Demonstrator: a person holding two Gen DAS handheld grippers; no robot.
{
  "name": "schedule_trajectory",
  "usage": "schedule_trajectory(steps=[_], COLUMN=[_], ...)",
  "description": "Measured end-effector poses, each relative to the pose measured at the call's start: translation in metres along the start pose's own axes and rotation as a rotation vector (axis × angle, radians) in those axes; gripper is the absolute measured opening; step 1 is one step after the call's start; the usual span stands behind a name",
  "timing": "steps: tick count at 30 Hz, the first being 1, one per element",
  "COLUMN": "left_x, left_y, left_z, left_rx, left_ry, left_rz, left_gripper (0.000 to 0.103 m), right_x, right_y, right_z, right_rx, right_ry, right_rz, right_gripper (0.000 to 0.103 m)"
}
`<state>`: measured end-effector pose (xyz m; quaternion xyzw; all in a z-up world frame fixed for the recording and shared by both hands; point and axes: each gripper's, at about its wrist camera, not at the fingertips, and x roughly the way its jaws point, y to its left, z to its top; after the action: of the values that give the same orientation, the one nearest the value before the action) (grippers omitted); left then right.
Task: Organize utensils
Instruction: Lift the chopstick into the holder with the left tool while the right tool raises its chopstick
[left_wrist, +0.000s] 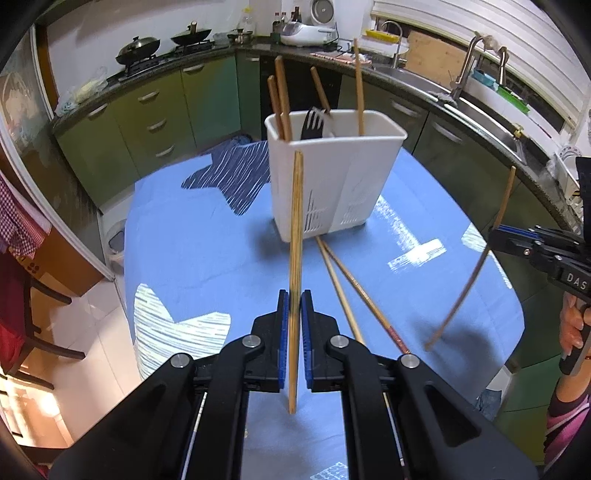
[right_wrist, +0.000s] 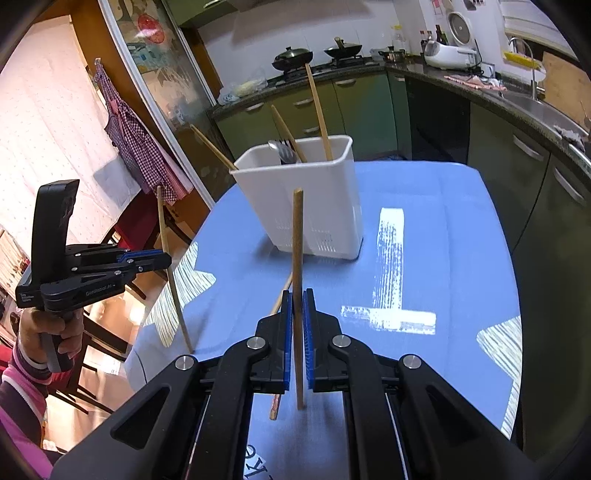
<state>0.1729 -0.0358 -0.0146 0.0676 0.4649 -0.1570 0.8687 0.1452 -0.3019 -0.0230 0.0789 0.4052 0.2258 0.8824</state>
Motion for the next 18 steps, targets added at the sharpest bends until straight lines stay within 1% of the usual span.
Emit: schedule_trajectory(steps=[7,12,18], left_x=[-0.014,-0.034,-0.069], left_y=[-0.005,-0.013,-0.022], left_z=[0.020,0.048,0.088], left_rx=[0.005,0.013,0.015], left_ry=[-0.045,-0.114,-0.235], left_rz=[-0.017,-0.028,-0.035], left_gripper=[0.007,0.007,0.007], right_x=[-0.011,-0.024,-0.023], right_y=[0.008,0.019,0.023], right_z=[0.020,0.036,0.040], right_rx=[-0.023,-0.049,-0.057], right_ry=[-0.050,-0.092,-0.083], right_rz=[-0.004,-0.001,0.008], right_gripper=[0.007,0.007,0.007])
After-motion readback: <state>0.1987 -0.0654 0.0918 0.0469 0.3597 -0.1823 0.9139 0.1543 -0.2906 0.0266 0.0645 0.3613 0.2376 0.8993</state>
